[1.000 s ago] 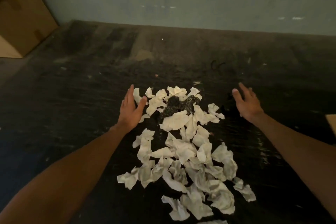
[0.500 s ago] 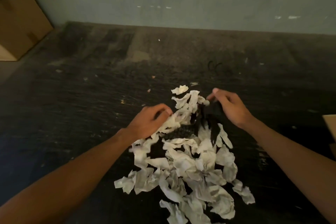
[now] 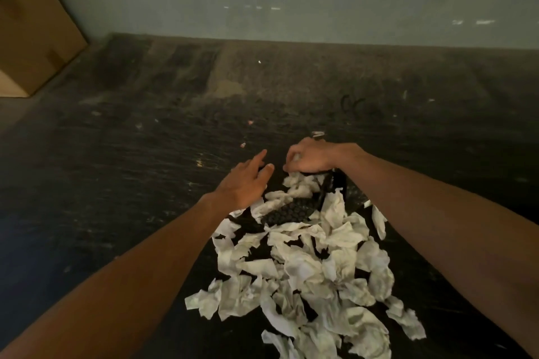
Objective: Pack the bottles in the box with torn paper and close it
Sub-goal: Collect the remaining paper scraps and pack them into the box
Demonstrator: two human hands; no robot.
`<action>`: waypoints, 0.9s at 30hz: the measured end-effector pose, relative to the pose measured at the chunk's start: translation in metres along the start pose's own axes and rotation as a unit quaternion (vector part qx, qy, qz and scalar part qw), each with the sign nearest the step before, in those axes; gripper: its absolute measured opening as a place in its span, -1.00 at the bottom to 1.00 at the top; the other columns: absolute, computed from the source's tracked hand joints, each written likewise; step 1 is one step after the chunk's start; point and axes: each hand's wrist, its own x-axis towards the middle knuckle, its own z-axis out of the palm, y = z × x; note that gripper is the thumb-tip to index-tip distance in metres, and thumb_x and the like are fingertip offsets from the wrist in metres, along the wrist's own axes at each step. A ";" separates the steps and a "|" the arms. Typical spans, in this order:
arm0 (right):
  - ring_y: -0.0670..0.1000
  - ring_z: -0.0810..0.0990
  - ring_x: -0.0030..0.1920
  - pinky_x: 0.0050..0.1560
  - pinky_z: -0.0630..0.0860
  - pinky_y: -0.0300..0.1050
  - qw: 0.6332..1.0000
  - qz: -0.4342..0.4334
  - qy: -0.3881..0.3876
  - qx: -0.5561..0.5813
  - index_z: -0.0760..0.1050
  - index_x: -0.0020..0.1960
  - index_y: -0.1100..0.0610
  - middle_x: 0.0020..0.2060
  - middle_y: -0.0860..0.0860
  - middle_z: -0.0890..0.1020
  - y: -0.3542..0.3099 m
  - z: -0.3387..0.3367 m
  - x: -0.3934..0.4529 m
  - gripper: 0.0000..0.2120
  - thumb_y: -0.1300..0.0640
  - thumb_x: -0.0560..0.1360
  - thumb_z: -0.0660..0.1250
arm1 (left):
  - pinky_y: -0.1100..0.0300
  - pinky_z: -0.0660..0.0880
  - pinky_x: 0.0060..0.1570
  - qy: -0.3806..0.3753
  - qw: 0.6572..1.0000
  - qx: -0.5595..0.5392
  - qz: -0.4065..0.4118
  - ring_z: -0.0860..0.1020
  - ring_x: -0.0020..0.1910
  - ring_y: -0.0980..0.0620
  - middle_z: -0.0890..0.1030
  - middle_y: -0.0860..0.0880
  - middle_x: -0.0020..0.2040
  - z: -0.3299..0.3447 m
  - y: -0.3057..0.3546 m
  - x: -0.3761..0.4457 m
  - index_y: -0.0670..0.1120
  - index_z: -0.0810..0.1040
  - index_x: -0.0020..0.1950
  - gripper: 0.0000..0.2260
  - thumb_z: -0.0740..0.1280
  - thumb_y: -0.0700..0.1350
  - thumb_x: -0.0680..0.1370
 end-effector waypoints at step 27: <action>0.18 -0.34 0.54 0.42 -0.27 0.43 0.978 -0.055 0.170 -0.109 -0.15 0.56 -0.27 0.58 0.03 -0.27 -0.011 0.217 -0.239 -0.05 -0.65 0.30 0.00 | -0.33 -0.19 0.45 -0.071 0.924 0.316 0.204 -0.10 0.56 -0.24 -0.04 0.02 0.61 0.067 -0.016 -0.194 0.34 -0.12 0.54 -0.12 0.07 0.62 0.32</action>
